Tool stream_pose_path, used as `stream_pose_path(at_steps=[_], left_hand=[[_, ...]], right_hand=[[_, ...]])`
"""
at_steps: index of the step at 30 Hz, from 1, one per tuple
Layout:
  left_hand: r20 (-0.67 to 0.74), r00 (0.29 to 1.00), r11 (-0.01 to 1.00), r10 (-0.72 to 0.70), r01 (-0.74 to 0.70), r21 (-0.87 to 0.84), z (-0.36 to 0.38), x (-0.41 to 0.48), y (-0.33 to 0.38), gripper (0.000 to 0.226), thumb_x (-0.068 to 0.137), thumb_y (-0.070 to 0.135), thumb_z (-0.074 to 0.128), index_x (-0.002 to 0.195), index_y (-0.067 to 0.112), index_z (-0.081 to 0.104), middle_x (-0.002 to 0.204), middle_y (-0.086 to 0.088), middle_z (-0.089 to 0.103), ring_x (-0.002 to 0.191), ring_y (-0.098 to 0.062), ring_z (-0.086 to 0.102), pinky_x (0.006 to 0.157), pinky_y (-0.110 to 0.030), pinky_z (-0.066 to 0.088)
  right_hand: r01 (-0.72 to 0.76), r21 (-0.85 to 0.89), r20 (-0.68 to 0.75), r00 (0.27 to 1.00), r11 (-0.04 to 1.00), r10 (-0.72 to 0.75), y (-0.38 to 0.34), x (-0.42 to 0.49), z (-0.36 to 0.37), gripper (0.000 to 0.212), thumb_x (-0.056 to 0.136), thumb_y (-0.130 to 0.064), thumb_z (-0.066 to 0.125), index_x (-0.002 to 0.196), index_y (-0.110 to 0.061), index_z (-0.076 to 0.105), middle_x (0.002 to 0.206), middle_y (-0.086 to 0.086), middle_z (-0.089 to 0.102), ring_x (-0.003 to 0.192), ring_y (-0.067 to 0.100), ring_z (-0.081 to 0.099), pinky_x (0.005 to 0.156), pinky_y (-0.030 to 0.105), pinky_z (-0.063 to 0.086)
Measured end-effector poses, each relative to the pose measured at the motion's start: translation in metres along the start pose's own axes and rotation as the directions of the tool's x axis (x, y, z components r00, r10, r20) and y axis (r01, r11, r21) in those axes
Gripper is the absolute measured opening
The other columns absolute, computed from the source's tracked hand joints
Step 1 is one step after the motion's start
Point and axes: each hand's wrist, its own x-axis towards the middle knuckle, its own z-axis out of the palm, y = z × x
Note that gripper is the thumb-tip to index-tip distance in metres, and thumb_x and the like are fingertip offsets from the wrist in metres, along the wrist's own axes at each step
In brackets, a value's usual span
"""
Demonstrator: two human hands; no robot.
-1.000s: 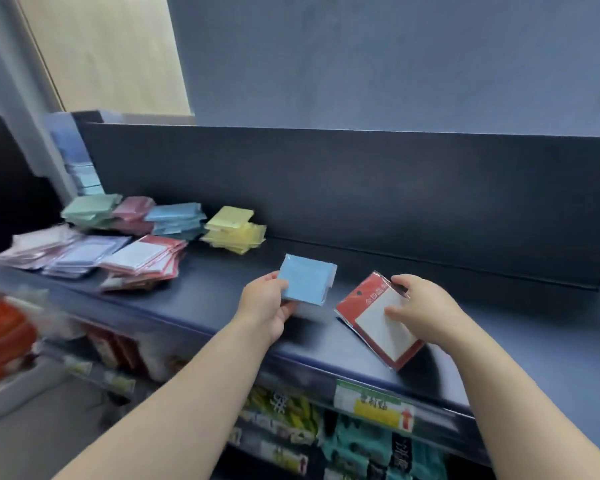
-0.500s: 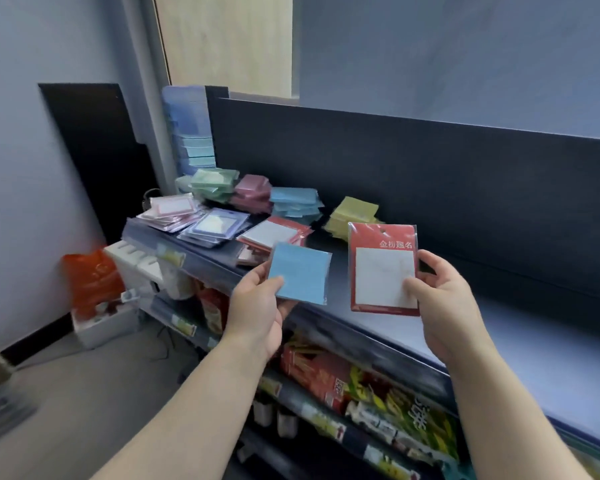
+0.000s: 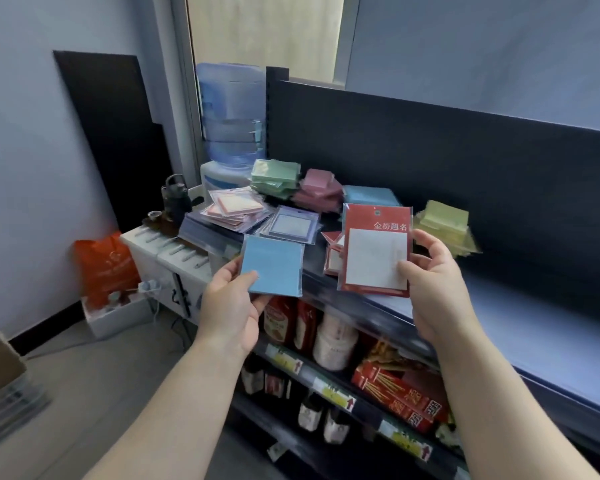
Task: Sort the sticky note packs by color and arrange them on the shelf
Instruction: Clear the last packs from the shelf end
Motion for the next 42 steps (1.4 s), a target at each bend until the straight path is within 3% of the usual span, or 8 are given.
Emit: stream_pose_path(at_steps=[6, 12, 18, 26, 29, 34, 37, 42], left_hand=[[-0.028, 1.0, 1.0, -0.014, 0.014, 0.003, 0.001, 0.023, -0.003, 0.024, 0.095, -0.006, 0.043, 0.104, 0.014, 0.054, 0.113, -0.015, 0.062, 0.101, -0.024, 0.062, 0.075, -0.034, 0.054], [-0.056, 0.997, 0.998, 0.044, -0.042, 0.043, 0.018, 0.048, 0.01, 0.025, 0.095, -0.005, 0.043, 0.106, 0.014, 0.054, 0.115, -0.015, 0.062, 0.1, -0.023, 0.062, 0.072, -0.032, 0.053], [-0.061, 0.994, 0.995, 0.089, -0.087, 0.044, 0.032, 0.073, 0.004, 0.031, 0.096, -0.004, 0.042, 0.121, 0.011, 0.051, 0.118, -0.015, 0.063, 0.103, -0.024, 0.063, 0.07, -0.031, 0.053], [0.046, 0.998, 0.995, 0.044, -0.048, 0.091, 0.068, 0.108, -0.019, 0.033, 0.095, -0.005, 0.042, 0.124, 0.008, 0.051, 0.112, -0.013, 0.063, 0.099, -0.023, 0.063, 0.069, -0.032, 0.053], [0.088, 0.996, 0.992, 0.01, -0.021, 0.126, 0.084, 0.128, -0.022, 0.028, 0.095, -0.003, 0.043, 0.118, 0.012, 0.052, 0.112, -0.013, 0.063, 0.098, -0.021, 0.063, 0.069, -0.03, 0.051], [0.202, 0.975, 0.981, -0.091, 0.053, 0.184, 0.113, 0.162, -0.024, 0.023, 0.095, -0.001, 0.044, 0.105, 0.017, 0.055, 0.111, -0.013, 0.064, 0.103, -0.025, 0.063, 0.071, -0.031, 0.052], [0.279, 0.951, 0.982, -0.132, 0.086, 0.17, 0.132, 0.18, -0.019, 0.022, 0.095, -0.003, 0.043, 0.104, 0.013, 0.054, 0.111, -0.015, 0.063, 0.099, -0.025, 0.064, 0.068, -0.031, 0.054], [0.362, 0.921, 0.979, -0.146, 0.083, 0.184, 0.171, 0.205, -0.019, 0.023, 0.092, -0.008, 0.042, 0.104, 0.011, 0.048, 0.115, -0.013, 0.057, 0.102, -0.029, 0.061, 0.083, -0.044, 0.056]], right_hand=[[0.023, 0.027, 0.035, 0.999, 0.999, -0.024, 0.0, 0.018, 0.017, 0.049, 0.092, 0.002, 0.05, 0.13, -0.029, 0.043, 0.102, 0.0, 0.066, 0.087, 0.01, 0.067, 0.058, 0.02, 0.052], [0.062, 0.019, 0.071, 0.995, 0.998, -0.064, -0.007, 0.055, 0.029, 0.052, 0.094, -0.001, 0.048, 0.134, -0.032, 0.04, 0.099, -0.001, 0.069, 0.081, 0.01, 0.07, 0.06, 0.027, 0.053], [0.161, -0.157, 0.101, 0.984, 0.974, -0.146, -0.006, 0.088, 0.029, 0.051, 0.093, -0.004, 0.047, 0.133, -0.035, 0.041, 0.088, -0.007, 0.071, 0.085, 0.013, 0.069, 0.082, 0.038, 0.053], [0.104, -0.338, 0.028, 0.995, 0.935, -0.1, 0.004, 0.107, 0.004, 0.038, 0.095, -0.01, 0.048, 0.124, -0.034, 0.053, 0.085, -0.004, 0.066, 0.073, 0.017, 0.063, 0.063, 0.035, 0.049], [0.06, -0.475, 0.032, 0.998, 0.878, -0.051, 0.006, 0.11, 0.001, 0.039, 0.093, -0.016, 0.049, 0.128, -0.033, 0.051, 0.093, -0.008, 0.065, 0.075, 0.013, 0.061, 0.065, 0.032, 0.048], [0.006, -0.759, 0.029, 0.999, 0.651, 0.025, 0.003, 0.102, 0.009, 0.048, 0.091, -0.03, 0.051, 0.138, -0.032, 0.043, 0.134, -0.007, 0.048, 0.11, 0.013, 0.053, 0.08, 0.027, 0.046], [-0.037, -0.821, -0.015, 0.999, 0.57, 0.044, 0.0, 0.098, 0.015, 0.046, 0.091, -0.037, 0.051, 0.136, -0.034, 0.043, 0.127, -0.01, 0.046, 0.102, 0.01, 0.052, 0.078, 0.023, 0.039], [-0.127, -0.857, -0.116, 0.992, 0.499, 0.054, -0.005, 0.093, 0.028, 0.043, 0.09, -0.043, 0.052, 0.132, -0.036, 0.047, 0.118, -0.011, 0.043, 0.098, 0.009, 0.05, 0.082, 0.025, 0.043]])
